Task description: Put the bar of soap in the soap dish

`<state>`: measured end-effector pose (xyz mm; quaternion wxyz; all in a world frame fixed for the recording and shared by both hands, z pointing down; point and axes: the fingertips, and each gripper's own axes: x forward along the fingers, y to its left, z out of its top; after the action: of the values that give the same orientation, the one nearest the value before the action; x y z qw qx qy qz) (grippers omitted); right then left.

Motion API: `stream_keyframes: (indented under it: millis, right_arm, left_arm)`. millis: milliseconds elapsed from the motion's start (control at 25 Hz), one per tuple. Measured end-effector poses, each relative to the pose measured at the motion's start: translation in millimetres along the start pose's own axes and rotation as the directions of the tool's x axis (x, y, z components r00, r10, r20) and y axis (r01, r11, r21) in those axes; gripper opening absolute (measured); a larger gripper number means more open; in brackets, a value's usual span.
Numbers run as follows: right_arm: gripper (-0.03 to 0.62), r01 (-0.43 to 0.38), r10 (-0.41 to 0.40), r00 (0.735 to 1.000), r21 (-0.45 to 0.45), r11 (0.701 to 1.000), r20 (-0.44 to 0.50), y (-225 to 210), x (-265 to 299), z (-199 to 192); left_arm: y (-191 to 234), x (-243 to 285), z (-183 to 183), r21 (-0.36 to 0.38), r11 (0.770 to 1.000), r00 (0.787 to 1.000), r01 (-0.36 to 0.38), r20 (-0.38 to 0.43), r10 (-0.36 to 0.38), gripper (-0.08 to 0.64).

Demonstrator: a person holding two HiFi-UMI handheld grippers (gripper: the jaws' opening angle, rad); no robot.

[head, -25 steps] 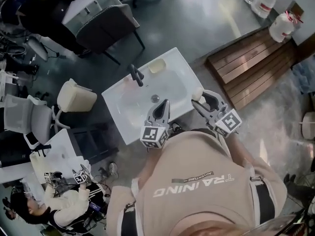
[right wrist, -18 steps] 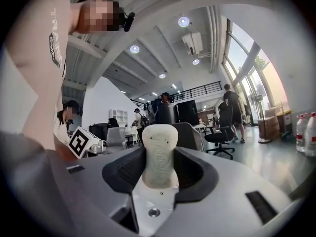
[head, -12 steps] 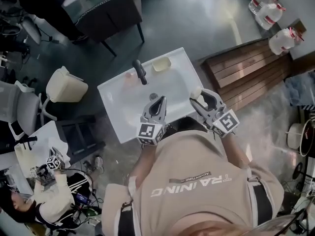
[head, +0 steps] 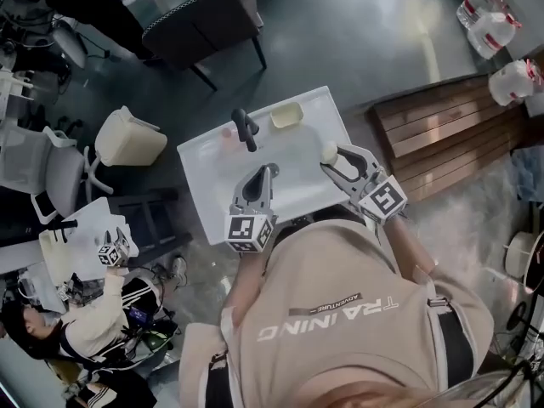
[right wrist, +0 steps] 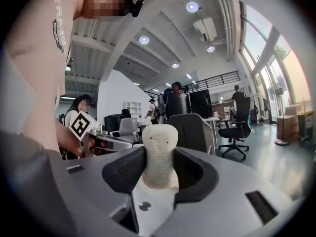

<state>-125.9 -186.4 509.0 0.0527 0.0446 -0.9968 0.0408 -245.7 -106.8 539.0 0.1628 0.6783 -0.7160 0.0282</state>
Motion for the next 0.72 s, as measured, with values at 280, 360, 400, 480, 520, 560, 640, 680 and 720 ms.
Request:
stream_keyframes:
  millis: [280,360,400,480,520,560,640,680,720]
  right_arm:
    - [0.166,-0.108,0.107,0.99,-0.008,0.994,-0.091,-35,15,-28]
    - [0.166,-0.133,0.13,0.984,-0.02,0.991,-0.124,-45,27,-39]
    - [0.166,-0.15,0.146,0.978,-0.02,0.988,-0.146,-49,34,-46]
    - [0.166,-0.191,0.183,0.964,-0.025,0.981,-0.195,-54,48,-60]
    - [0.166,-0.211,0.198,0.955,-0.038,0.977,-0.22,-57,56,-66]
    - [0.166,-0.228,0.207,0.947,-0.057,0.972,-0.244,-59,64,-71]
    - [0.166,-0.254,0.217,0.932,-0.093,0.963,-0.291,-63,80,-80]
    - [0.166,-0.266,0.221,0.923,-0.109,0.958,-0.315,-64,88,-85]
    - [0.166,-0.279,0.223,0.913,-0.127,0.952,-0.341,-65,96,-90]
  left_arm:
    - [1,18,17,0.009,0.995,0.995,-0.098,0.022,0.098,0.011]
    - [2,20,15,-0.004,0.994,0.994,-0.107,0.019,0.108,0.011]
    - [3,21,11,-0.021,0.994,0.994,-0.108,0.013,0.109,0.011]
    - [5,20,4,-0.067,0.992,0.994,-0.109,0.003,0.109,0.011]
    - [7,21,2,-0.079,0.991,0.994,-0.11,0.001,0.11,0.011]
    - [9,21,3,-0.079,0.991,0.994,-0.111,0.002,0.111,0.011]
    - [15,21,8,-0.064,0.992,0.994,-0.107,0.014,0.108,0.011]
    - [19,21,11,-0.053,0.993,0.994,-0.105,0.022,0.107,0.011]
    - [23,21,12,-0.043,0.994,0.994,-0.105,0.028,0.106,0.011]
